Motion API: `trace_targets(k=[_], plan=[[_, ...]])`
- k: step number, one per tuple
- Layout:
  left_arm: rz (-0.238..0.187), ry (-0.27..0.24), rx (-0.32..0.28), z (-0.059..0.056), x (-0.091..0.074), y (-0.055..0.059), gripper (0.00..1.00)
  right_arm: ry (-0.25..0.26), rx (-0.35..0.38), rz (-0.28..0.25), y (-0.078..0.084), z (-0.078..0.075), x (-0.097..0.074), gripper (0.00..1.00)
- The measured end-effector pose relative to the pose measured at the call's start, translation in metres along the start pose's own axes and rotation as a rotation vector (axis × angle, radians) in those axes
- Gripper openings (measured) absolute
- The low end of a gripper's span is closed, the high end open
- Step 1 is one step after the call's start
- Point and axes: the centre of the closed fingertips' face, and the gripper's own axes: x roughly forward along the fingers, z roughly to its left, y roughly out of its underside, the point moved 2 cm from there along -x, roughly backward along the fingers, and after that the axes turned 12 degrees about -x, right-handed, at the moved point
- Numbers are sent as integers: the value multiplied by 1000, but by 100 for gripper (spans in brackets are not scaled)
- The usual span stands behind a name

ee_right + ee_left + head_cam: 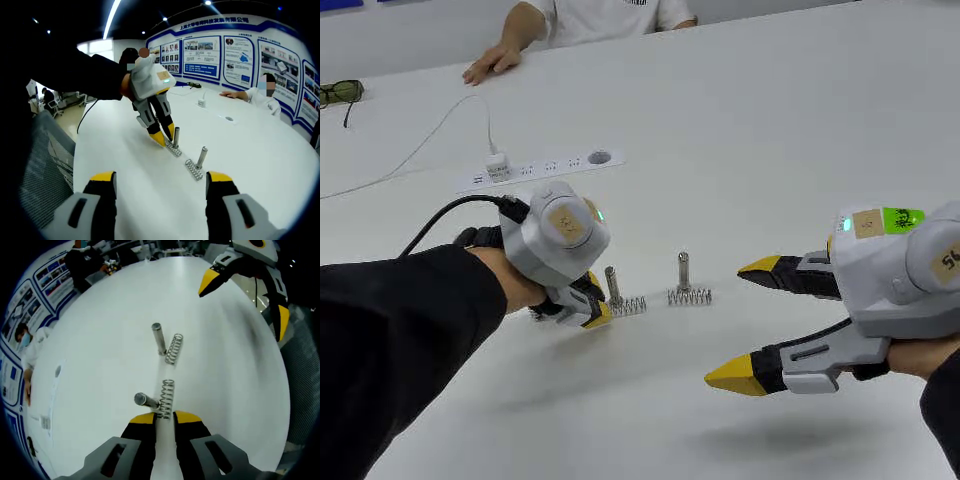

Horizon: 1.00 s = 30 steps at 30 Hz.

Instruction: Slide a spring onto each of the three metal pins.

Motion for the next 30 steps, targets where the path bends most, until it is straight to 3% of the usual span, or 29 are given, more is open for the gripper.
trace_targets(k=[13, 20, 30], plan=[[20, 4, 18, -5, 5, 3, 11, 2, -1, -1, 0, -1, 0, 74], [31, 1, 19, -9, -3, 7, 11, -2, -9, -3, -1, 0, 0, 72], [39, 3, 51, -29, -16, 14, 10, -27, -38, -2, -5, 7, 4, 62]])
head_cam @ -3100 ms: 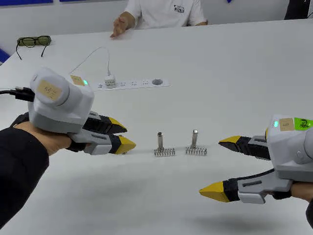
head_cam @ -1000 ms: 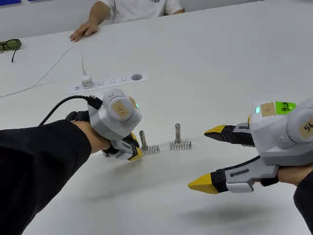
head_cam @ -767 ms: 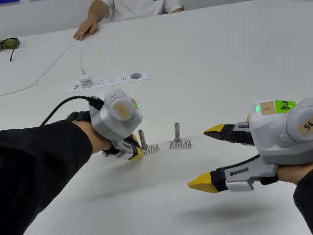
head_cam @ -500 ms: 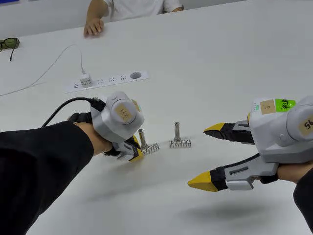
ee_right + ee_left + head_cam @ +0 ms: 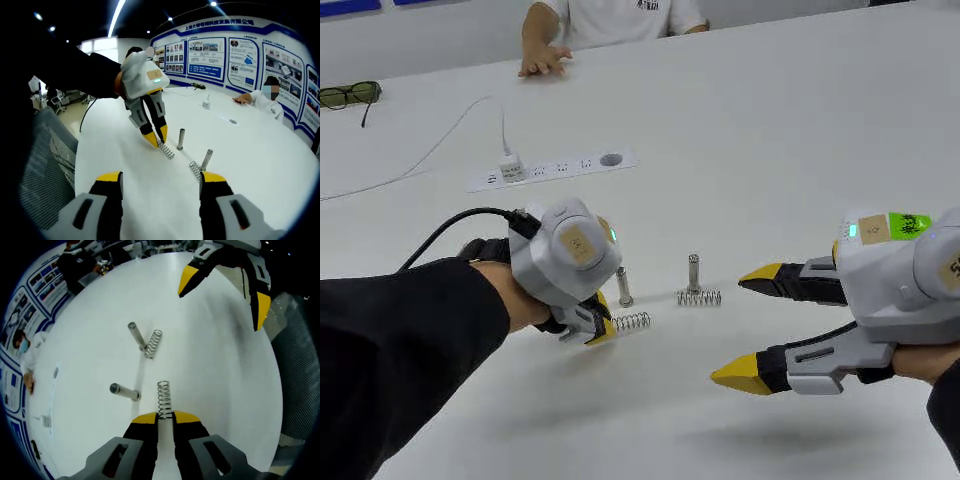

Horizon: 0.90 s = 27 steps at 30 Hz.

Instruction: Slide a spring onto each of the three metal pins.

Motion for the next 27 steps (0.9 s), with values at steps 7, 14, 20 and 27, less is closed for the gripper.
trace_targets(k=[7, 14, 20, 27], plan=[[-9, 35, 31, -23, -12, -5, 10, -45, -49, -1, -8, 14, 10, 52], [-18, 73, 68, -48, -22, -10, 10, -95, -97, 15, -9, 29, 21, 43], [-34, 110, 79, -66, -30, -18, 10, -134, -136, 31, -11, 41, 29, 39], [-58, 150, 89, -84, -42, -30, 9, -153, -182, 48, -9, 45, 32, 31]])
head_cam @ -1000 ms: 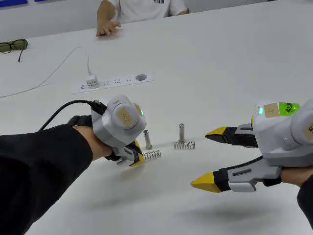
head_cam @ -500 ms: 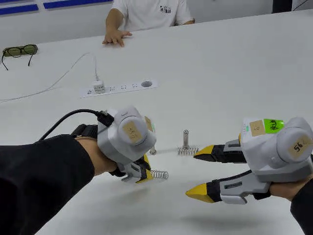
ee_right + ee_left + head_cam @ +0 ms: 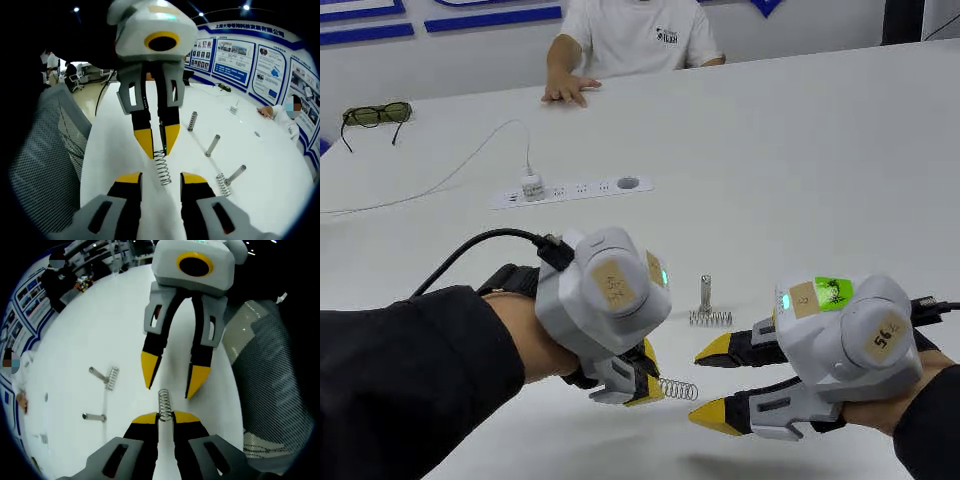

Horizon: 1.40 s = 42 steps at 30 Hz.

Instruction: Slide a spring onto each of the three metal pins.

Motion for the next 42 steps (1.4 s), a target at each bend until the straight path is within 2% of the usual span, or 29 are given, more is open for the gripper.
trace_targets(k=[7, 11, 14, 19, 34, 40, 42], plan=[[-31, 16, 9, -11, -7, -12, 9, -18, -29, 13, 1, 5, 1, 25], [-49, 25, -3, -14, -11, -15, 9, -21, -77, 30, 3, 7, 2, 20], [-59, 27, -11, -15, -14, -17, 9, -23, -103, 31, 3, 7, 3, 13], [-94, 28, -34, -17, -20, -23, 9, -29, -97, 12, 0, 8, 5, 12], [-94, 44, -19, -22, -20, -29, 9, -54, -84, 2, -3, 14, 13, 12], [-101, 54, -30, -23, -19, -31, 9, -63, -73, -9, -5, 17, 15, 12], [-93, 51, -23, -24, -17, -30, 9, -63, -79, 0, -4, 17, 16, 12]])
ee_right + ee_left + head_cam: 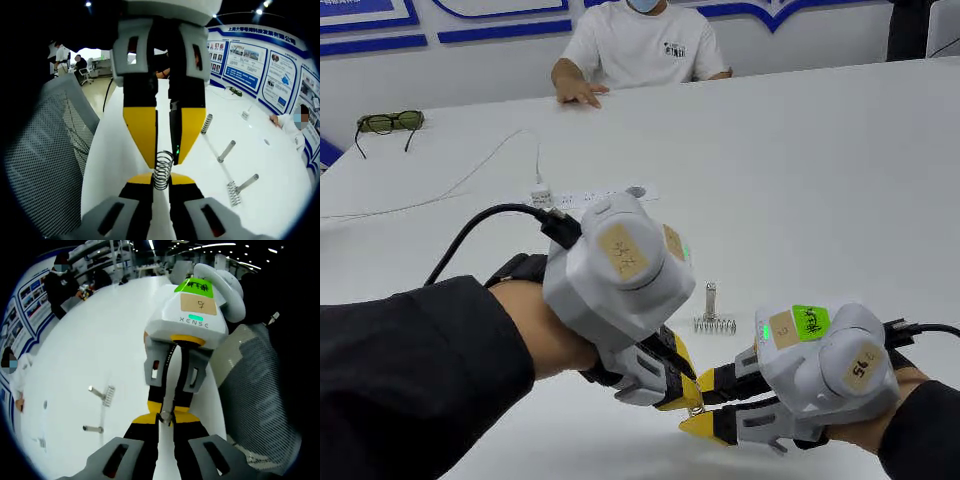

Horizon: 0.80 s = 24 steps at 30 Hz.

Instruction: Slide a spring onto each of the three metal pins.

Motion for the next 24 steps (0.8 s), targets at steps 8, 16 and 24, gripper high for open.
trace_targets(k=[8, 16, 24], plan=[[14, -9, 8, 2, -2, 1, 9, 16, 45, -1, 1, -5, -3, 22], [36, -40, -21, 21, -15, 9, 9, 62, 94, -11, 4, -17, -16, 30], [55, -86, -51, 53, -31, 10, 9, 131, 169, -27, 12, -35, -34, 42]])
